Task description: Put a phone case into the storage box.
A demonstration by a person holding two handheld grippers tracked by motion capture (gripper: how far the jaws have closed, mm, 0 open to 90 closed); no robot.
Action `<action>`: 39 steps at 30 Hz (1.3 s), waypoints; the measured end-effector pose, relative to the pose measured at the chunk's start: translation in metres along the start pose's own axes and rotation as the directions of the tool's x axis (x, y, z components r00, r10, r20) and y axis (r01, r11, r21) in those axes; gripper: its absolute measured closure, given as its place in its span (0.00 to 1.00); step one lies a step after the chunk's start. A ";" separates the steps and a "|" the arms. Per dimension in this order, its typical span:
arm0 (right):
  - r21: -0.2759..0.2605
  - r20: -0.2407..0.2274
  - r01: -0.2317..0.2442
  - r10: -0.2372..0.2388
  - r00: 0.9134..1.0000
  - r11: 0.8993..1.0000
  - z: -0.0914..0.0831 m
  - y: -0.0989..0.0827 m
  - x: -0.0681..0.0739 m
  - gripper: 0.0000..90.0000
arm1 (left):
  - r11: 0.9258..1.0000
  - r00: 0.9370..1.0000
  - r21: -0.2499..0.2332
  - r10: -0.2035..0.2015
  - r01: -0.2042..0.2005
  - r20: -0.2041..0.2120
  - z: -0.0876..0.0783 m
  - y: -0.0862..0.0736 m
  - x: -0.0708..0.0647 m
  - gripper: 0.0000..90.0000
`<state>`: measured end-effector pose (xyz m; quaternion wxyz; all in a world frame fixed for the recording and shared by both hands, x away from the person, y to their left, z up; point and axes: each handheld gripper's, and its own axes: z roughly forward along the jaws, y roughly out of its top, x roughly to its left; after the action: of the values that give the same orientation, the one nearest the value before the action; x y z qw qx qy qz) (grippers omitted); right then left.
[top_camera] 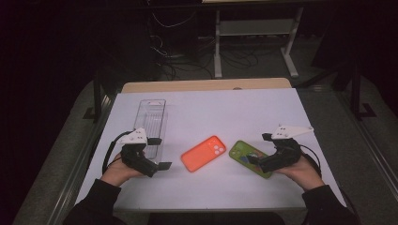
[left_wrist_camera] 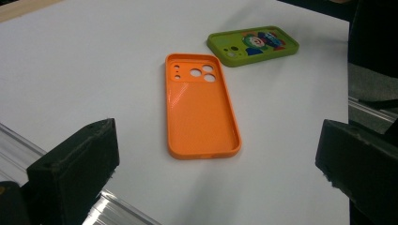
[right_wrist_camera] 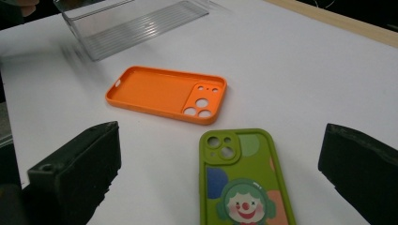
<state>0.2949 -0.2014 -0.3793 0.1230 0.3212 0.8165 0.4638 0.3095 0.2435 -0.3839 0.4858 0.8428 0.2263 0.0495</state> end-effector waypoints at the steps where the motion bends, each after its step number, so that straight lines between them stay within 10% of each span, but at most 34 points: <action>1: 0.004 0.000 -0.007 0.007 1.000 1.000 0.000 0.001 -0.001 0.00 | 1.000 1.000 0.000 -0.004 0.004 0.000 0.000 0.000 0.000 0.00; 39: 0.044 0.036 0.016 -0.018 0.999 0.999 0.013 0.033 -0.034 0.00 | 1.000 1.000 0.013 -0.003 0.003 -0.004 0.003 -0.002 0.000 0.00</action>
<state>0.3406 -0.2023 -0.3616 0.1346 0.3251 0.8267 0.4390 0.3095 0.2419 -0.3865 0.4799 0.8455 0.2288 0.0490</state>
